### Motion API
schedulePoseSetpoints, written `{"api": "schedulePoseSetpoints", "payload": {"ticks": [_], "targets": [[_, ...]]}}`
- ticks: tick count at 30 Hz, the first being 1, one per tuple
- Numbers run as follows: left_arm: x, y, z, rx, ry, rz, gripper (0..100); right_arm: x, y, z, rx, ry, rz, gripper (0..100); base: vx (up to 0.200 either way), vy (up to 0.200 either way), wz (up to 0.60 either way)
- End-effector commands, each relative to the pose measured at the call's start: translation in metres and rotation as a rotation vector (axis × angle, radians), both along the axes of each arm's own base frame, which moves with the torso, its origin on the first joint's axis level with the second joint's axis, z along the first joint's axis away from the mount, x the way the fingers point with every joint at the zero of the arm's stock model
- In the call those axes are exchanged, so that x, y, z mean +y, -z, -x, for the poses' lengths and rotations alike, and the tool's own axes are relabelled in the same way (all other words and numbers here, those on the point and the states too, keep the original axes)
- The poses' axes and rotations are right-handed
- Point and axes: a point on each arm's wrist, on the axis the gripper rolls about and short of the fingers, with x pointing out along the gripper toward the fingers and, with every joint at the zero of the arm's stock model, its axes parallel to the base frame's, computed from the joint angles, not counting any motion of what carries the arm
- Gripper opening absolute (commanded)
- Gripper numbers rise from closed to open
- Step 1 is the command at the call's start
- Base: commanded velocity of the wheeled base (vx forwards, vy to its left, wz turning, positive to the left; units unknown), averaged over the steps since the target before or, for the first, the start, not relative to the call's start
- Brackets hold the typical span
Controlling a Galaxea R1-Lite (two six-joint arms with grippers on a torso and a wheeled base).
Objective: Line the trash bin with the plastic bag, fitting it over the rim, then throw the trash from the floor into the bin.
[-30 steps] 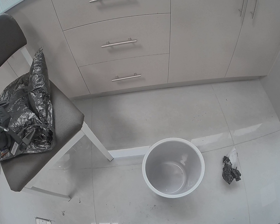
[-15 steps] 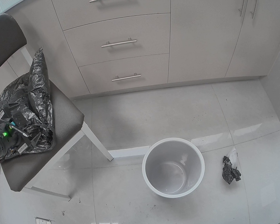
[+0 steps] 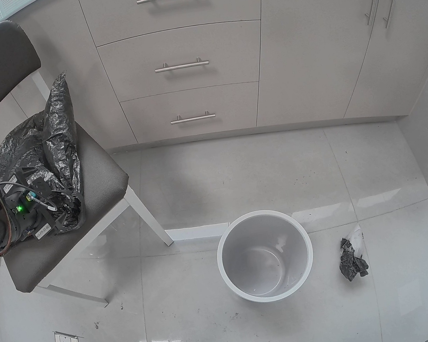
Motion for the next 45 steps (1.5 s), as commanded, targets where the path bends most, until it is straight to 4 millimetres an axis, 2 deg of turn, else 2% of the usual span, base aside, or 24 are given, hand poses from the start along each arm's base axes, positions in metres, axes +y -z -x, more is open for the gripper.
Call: {"api": "schedulePoseSetpoints", "payload": {"ticks": [1, 7, 16, 17, 25, 31, 34, 35, 37, 40, 41, 42, 45], "targets": [[-0.001, 0.008, -0.008, 0.028, 0.001, 0.000, 100, 0.000, 0.000, 0.000, -0.001, -0.001, 0.000, 0, 0.000, 0.000, 0.00], [-0.001, 0.018, -0.017, 0.057, -0.013, 0.046, 100, 0.000, 0.001, -0.001, 0.004, -0.001, 0.001, 0, 0.000, 0.000, 0.00], [-0.002, 0.021, -0.025, 0.068, -0.027, 0.096, 100, 0.000, 0.001, -0.001, 0.007, -0.001, 0.000, 0, 0.000, 0.000, 0.00], [-0.002, 0.021, -0.027, 0.066, -0.031, 0.112, 0, 0.000, 0.001, -0.001, 0.007, -0.003, 0.000, 0, 0.000, 0.000, 0.00], [-0.006, 0.015, -0.031, 0.044, -0.041, 0.202, 0, 0.001, 0.002, 0.000, 0.007, -0.019, 0.002, 0, 0.000, 0.000, 0.00], [-0.028, 0.002, -0.031, 0.008, -0.022, 0.511, 0, 0.001, 0.002, 0.000, 0.005, -0.027, 0.003, 0, 0.000, 0.000, 0.00], [-0.046, -0.013, -0.028, -0.064, -0.016, 0.784, 0, 0.001, 0.002, 0.001, 0.004, -0.030, 0.003, 0, 0.000, 0.000, 0.00], [-0.046, -0.013, -0.028, -0.064, -0.016, 0.784, 0, 0.001, 0.002, 0.001, 0.004, -0.030, 0.003, 0, 0.000, 0.000, 0.00], [-0.056, -0.032, -0.024, -0.174, -0.040, 1.109, 0, 0.001, 0.002, 0.001, 0.004, -0.029, 0.002, 0, 0.000, 0.000, 0.00], [-0.054, -0.053, -0.014, -0.286, -0.131, 1.368, 0, 0.001, 0.002, 0.000, 0.012, -0.028, -0.001, 0, 0.000, 0.000, 0.00], [-0.054, -0.053, -0.014, -0.286, -0.131, 1.368, 0, 0.001, 0.002, 0.000, 0.012, -0.028, -0.001, 0, 0.000, 0.000, 0.00], [-0.048, -0.063, -0.004, -0.333, -0.216, 1.588, 0, 0.001, 0.004, -0.001, 0.023, -0.030, -0.004, 0, 0.000, 0.000, 0.00], [-0.035, -0.067, 0.014, -0.293, -0.353, 1.837, 0, 0.003, 0.008, -0.005, 0.051, -0.035, 0.000, 0, 0.000, 0.000, 0.00]]}}
